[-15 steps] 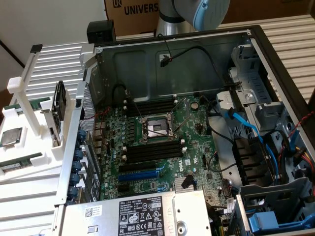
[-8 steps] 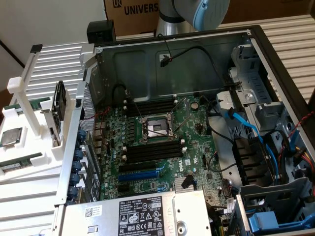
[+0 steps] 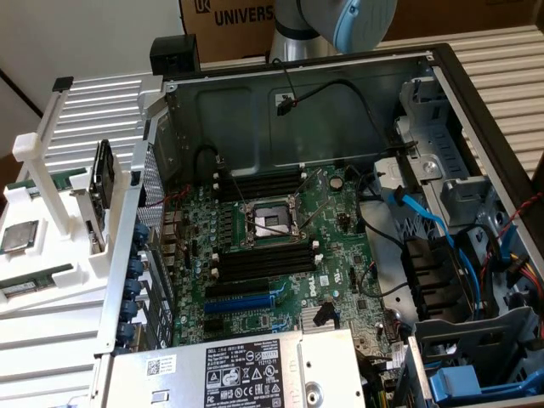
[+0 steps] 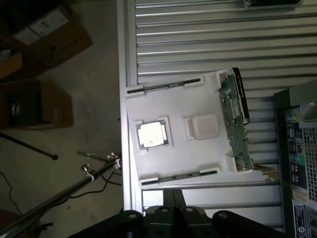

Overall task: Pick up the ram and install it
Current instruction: 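Insert the ram into the slot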

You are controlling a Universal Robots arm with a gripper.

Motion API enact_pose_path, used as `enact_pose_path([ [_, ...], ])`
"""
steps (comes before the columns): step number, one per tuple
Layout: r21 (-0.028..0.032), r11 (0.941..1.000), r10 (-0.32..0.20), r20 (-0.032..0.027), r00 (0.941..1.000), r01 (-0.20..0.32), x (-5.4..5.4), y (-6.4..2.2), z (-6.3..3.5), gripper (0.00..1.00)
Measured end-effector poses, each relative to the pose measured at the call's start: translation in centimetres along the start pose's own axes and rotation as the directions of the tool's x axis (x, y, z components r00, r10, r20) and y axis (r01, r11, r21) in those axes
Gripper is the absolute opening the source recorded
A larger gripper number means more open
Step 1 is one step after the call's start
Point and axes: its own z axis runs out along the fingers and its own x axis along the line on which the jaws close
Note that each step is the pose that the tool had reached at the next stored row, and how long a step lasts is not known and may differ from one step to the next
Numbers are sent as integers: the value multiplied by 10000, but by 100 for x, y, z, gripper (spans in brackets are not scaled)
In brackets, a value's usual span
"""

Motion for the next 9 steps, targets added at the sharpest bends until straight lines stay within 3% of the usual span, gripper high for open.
enact_pose_path([
  [5,-13,10000,-99,-25,9999,99,-3,1,2,10],
  [9,-7,9977,-675,-74,9977,675,-3,2,4,10],
])
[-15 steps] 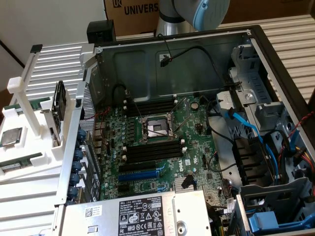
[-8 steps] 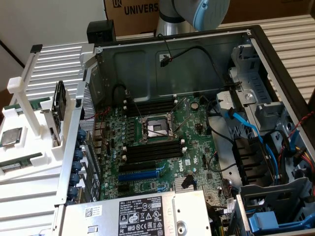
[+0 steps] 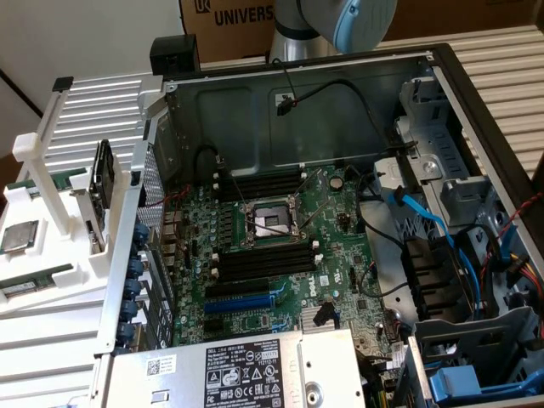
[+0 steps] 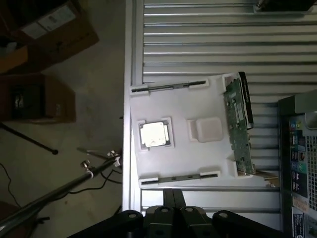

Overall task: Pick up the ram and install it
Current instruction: 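Insert the ram into the slot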

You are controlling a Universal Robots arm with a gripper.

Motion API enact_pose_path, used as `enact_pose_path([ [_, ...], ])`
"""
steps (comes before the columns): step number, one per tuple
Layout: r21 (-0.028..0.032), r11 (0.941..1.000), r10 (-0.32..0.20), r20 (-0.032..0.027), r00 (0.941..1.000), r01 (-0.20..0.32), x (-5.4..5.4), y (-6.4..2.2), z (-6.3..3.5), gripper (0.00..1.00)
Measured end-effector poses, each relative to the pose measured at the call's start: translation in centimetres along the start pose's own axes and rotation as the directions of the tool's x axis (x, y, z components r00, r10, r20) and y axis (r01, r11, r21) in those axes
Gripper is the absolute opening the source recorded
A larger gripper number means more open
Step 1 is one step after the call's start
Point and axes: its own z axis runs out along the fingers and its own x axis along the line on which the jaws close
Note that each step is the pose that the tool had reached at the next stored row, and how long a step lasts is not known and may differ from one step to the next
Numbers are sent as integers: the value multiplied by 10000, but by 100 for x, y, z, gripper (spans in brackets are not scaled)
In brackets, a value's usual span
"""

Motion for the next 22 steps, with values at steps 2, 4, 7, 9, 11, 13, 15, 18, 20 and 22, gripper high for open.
enact_pose_path([
  [2,13,9985,-549,-38,9985,549,0,-1,-1,10],
  [4,22,9958,-913,-62,9958,913,0,-1,0,10],
  [7,36,9893,-1457,-100,9893,1458,-1,-2,12,10],
  [9,43,9833,-1817,-128,9833,1818,-2,-3,26,10],
  [11,50,9761,-2174,-153,9760,2174,-2,-3,44,10],
  [13,56,9676,-2522,-177,9675,2524,-3,-5,63,10],
  [15,60,9578,-2872,-205,9576,2874,-3,-6,80,10],
  [18,67,9342,-3565,-257,9340,3567,-4,-9,120,10],
  [20,70,9136,-4062,-298,9133,4066,-5,-10,147,10],
  [22,74,8982,-4391,-324,8979,4395,-6,-11,164,10],
])
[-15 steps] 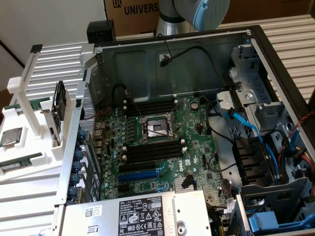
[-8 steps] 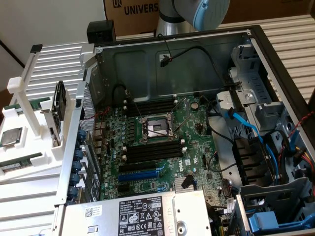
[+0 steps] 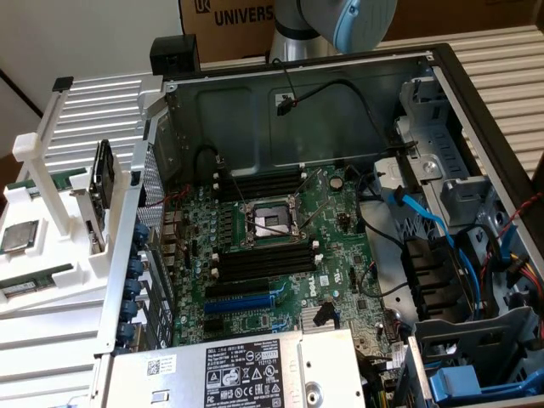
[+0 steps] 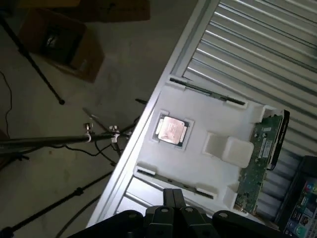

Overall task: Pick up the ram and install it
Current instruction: 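Insert the ram into the slot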

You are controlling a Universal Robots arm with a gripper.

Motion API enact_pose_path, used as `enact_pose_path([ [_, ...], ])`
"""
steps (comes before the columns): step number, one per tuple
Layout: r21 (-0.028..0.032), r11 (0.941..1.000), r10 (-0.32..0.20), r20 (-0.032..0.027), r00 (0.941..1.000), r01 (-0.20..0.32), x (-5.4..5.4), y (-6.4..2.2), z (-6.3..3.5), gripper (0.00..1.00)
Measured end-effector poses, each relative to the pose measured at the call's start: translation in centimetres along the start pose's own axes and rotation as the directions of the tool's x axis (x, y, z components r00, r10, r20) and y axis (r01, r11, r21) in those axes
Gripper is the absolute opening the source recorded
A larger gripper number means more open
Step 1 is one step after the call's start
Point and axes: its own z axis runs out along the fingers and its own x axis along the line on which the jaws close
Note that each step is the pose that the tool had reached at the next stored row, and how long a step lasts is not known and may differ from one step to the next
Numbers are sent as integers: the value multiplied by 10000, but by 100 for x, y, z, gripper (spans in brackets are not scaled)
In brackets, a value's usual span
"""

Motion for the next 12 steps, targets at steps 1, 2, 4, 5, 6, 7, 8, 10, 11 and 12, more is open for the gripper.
enact_pose_path([
  [1,16,9994,-359,-24,9994,359,-1,-1,16,10],
  [2,24,9985,-539,-36,9985,539,-1,-2,24,10],
  [4,41,9959,-906,-61,9959,906,-1,-2,40,10],
  [5,51,9941,-1080,-70,9941,1080,-1,-3,48,10],
  [6,103,9866,-1630,-73,9866,1631,-2,-5,70,10],
  [7,122,9835,-1807,-73,9835,1808,-2,-5,76,10],
  [8,142,9799,-1990,-73,9800,1990,-3,-6,83,10],
  [10,181,9720,-2340,-72,9722,2341,-3,-6,96,10],
  [11,200,9677,-2514,-71,9679,2515,-3,-7,103,10],
  [12,220,9629,-2688,-71,9632,2689,-4,-7,109,10],
])
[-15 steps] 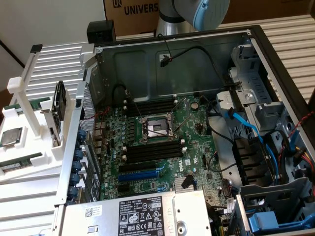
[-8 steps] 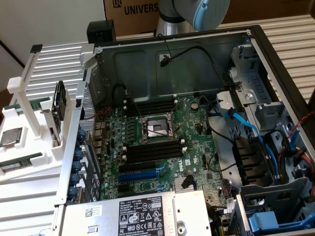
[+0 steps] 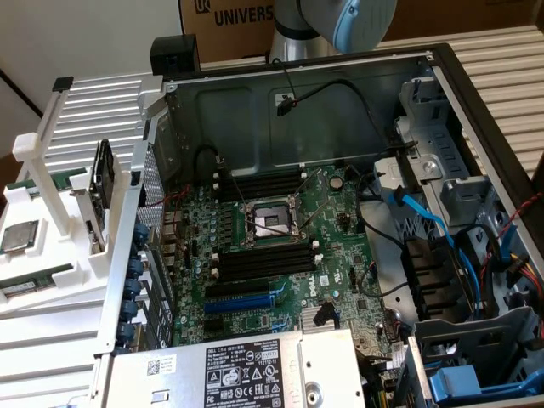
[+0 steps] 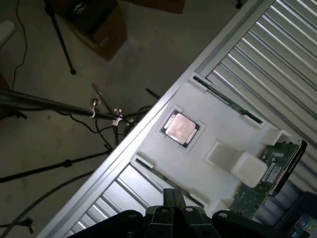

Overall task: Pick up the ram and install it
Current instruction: 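Insert the ram into the slot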

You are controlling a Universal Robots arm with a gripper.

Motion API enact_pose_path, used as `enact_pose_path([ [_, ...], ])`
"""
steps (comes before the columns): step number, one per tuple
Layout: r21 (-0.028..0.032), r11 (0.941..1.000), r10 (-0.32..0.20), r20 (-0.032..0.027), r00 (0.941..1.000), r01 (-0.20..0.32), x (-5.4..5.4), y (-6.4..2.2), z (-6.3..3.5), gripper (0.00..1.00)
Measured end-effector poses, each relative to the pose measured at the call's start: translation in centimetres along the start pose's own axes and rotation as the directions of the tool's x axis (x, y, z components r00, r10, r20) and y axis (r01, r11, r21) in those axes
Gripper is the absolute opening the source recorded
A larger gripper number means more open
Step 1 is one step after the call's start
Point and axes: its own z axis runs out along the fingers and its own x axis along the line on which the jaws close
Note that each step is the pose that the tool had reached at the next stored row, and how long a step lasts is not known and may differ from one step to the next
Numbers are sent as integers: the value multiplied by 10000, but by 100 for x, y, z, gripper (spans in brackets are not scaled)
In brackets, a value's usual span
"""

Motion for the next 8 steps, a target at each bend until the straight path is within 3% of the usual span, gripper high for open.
enact_pose_path([
  [6,159,9938,-1101,65,9939,1100,0,-2,34,10],
  [8,289,9868,-1596,142,9871,1591,-1,-2,45,10],
])
